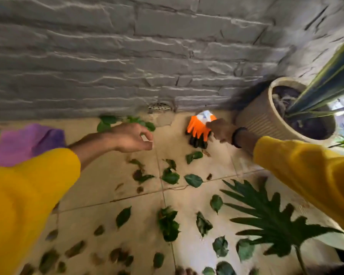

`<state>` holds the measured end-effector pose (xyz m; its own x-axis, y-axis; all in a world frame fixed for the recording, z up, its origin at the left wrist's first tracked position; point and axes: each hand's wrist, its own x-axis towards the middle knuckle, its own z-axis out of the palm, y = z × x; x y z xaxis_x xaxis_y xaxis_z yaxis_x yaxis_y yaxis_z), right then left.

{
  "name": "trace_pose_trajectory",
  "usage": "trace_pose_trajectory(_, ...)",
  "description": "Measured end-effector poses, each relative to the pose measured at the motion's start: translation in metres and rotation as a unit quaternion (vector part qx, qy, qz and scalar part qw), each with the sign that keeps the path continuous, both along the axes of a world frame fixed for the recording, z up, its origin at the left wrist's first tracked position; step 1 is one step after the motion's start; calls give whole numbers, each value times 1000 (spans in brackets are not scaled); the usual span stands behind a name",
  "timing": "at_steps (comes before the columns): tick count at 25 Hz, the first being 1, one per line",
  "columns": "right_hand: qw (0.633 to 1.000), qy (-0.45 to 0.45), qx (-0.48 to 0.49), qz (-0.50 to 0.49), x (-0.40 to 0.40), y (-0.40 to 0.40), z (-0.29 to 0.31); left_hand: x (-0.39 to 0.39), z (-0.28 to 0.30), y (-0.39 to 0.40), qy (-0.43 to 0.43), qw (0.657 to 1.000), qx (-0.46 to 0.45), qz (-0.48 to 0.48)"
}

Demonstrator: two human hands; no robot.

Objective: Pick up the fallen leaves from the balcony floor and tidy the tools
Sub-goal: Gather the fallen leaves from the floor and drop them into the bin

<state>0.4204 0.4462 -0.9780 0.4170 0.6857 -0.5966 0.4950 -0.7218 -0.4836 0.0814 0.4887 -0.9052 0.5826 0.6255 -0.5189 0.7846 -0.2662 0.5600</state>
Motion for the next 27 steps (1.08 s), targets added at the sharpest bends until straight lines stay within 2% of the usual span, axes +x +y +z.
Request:
trace_pose_trajectory(4, 985, 123, 97, -67, -11, 21, 45, 16, -8, 4, 5, 999, 44, 16)
trace_pose_trajectory(8, 972, 209, 104, -35, -12, 29, 76, 40, -25, -3, 9, 999, 40, -26)
trace_pose_trajectory(11, 991, 120, 55, -12, 13, 16, 48, 48, -39, -2, 16, 998, 32, -61)
trace_pose_trajectory(13, 997, -36, -13, 61, 50, 8, 14, 48, -50, 0, 31, 996, 37, -80)
trace_pose_trajectory(15, 959, -221, -94, 153, 75, -2, -17, 42, -58, 1, 35, 995, 44, -83)
trace_pose_trajectory(18, 933, -211, -160, 244, 57, -17, -30, 20, -66, -6, 44, 992, 54, -101)
trace_pose_trajectory(20, 927, -228, -172, 244, 41, -22, -37, 4, -68, -12, 52, 990, 59, -118)
trace_pose_trajectory(23, 940, -239, -153, 189, 28, -27, -42, -8, -69, -11, 51, 988, 74, -128)
trace_pose_trajectory(25, 929, -261, -130, 227, 15, -31, -40, -10, -69, -8, 43, 988, 80, -124)
trace_pose_trajectory(27, 922, -268, -66, 273, -4, -41, -38, -12, -70, -6, 45, 988, 78, -125)
